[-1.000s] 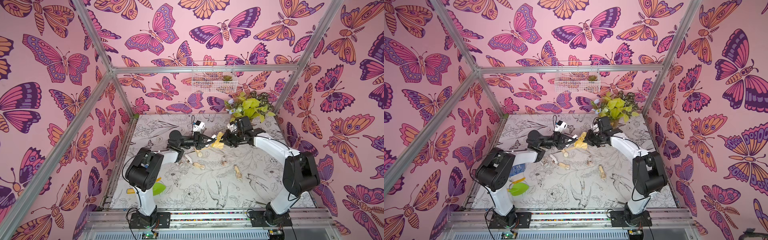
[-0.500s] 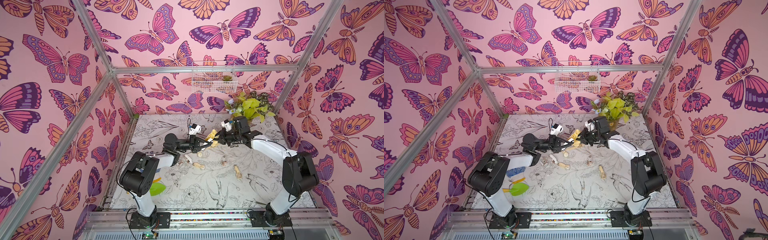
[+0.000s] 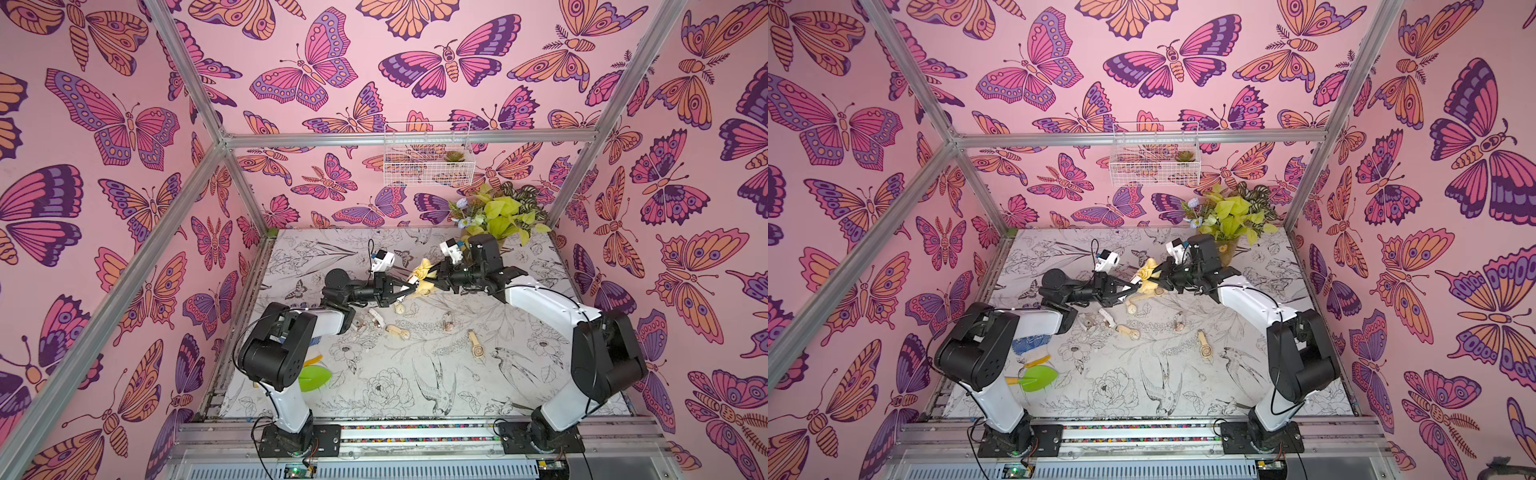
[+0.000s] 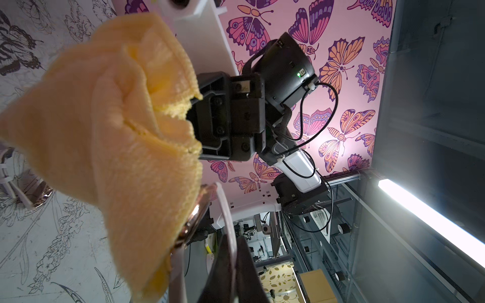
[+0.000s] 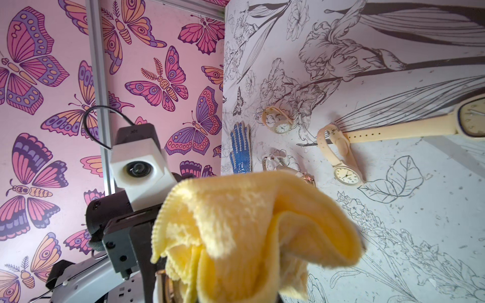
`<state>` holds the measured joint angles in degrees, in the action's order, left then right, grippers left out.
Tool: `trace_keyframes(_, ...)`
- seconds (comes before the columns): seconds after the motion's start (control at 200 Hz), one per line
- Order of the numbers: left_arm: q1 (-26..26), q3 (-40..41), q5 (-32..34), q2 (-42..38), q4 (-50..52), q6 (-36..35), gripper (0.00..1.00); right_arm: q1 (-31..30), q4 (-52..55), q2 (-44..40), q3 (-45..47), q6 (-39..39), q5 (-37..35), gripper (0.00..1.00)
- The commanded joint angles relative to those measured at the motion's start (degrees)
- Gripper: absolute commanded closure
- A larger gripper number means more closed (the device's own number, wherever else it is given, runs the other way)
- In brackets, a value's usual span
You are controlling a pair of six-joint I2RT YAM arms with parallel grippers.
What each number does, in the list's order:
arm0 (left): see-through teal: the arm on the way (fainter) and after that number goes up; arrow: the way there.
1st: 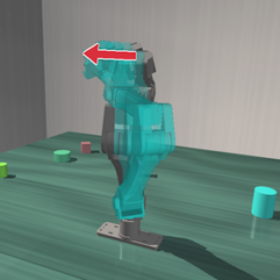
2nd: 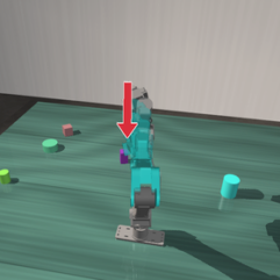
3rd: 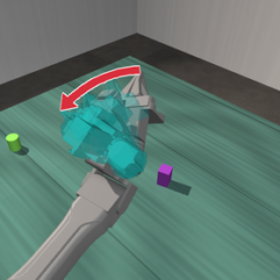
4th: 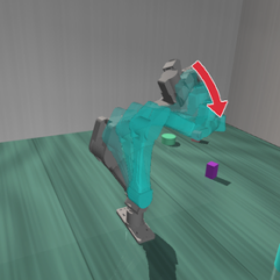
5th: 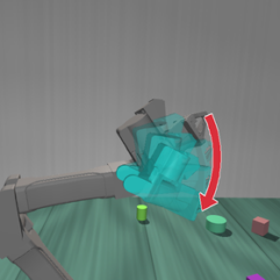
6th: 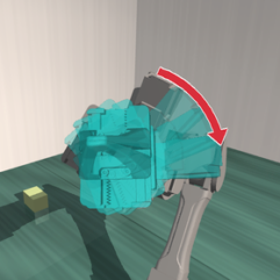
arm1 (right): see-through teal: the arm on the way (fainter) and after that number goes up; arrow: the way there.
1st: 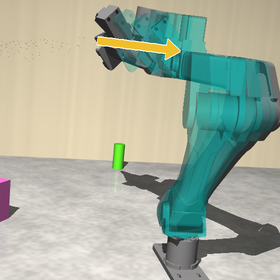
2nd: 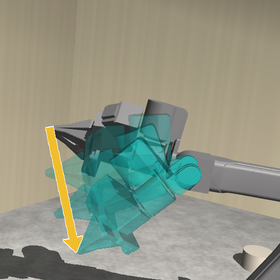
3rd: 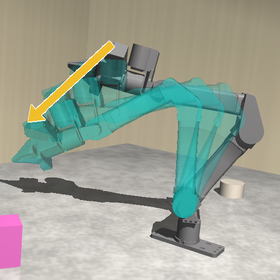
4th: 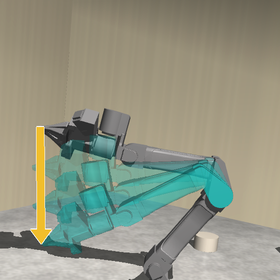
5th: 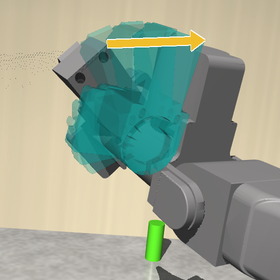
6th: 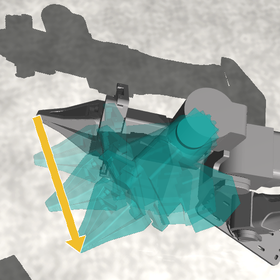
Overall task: Wipe the watch dial
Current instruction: Wipe the dirt from the watch dial.
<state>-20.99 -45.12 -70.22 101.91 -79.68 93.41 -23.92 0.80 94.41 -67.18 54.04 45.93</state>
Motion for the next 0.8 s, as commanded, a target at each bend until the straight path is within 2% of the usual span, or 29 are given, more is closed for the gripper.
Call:
trace_keyframes(0.0,0.4,0.2,1.1,1.5,-2.0,-1.6,1.00,-1.5,-2.9,-0.1,-0.9,0.4,4.5,1.00)
trace_keyframes(0.15,0.4,-0.5,1.1,2.5,-2.0,-1.7,1.00,-3.7,-5.2,3.2,-3.0,2.0,8.0,1.00)
trace_keyframes(0.401,0.5,-0.3,1.4,3.7,-2.0,-2.0,1.00,-5.3,-16.3,4.0,-1.7,7.5,11.8,1.00)
trace_keyframes(0.796,2.8,2.5,1.5,3.0,-2.0,-2.9,1.00,-2.2,-14.5,-0.8,0.6,5.2,11.8,1.00)
